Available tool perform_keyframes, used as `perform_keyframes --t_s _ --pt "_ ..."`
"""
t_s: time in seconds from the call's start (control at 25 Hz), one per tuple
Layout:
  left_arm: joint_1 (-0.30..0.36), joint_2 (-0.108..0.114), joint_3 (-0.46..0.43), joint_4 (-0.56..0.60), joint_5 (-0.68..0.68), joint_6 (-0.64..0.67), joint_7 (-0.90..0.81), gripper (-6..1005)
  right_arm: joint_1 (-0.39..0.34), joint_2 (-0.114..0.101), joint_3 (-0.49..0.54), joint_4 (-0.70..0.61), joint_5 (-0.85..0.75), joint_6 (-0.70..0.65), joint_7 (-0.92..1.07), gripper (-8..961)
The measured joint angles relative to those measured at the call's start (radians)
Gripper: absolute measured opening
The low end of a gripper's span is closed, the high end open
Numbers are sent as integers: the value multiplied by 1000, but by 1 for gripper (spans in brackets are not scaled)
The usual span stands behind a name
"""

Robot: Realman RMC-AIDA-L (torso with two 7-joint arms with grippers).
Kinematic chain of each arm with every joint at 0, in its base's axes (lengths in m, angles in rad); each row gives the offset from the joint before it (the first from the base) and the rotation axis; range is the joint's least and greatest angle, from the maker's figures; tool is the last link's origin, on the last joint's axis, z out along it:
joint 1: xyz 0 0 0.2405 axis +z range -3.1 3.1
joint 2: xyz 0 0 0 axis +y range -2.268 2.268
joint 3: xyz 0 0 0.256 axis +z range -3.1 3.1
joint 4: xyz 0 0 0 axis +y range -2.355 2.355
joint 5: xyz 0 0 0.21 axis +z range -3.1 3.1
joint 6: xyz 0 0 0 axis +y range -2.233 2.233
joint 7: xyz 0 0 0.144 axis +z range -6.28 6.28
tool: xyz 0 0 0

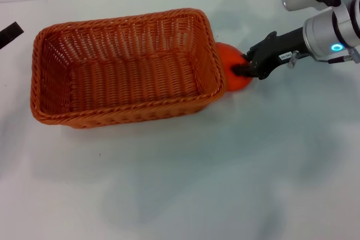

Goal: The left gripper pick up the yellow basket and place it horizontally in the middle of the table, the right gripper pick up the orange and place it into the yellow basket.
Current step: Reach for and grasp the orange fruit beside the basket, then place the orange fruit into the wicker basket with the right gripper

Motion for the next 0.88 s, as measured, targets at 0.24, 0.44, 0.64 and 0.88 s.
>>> perform_keyframes --t_s 0.24,0.44,0.64,0.88 --pt "0 4 0 -14 0 0 0 599 -19 -9 87 -1 46 5 -17 223" --pt "0 4 -2 -14 0 3 1 599 -60 -12 251 -36 113 34 -15 177" --pt "0 5 -4 -15 0 5 1 599 -126 21 299 -102 376 29 -51 144" --pt "0 5 -4 -16 0 5 1 600 -124 72 279 -95 615 -175 -159 118"
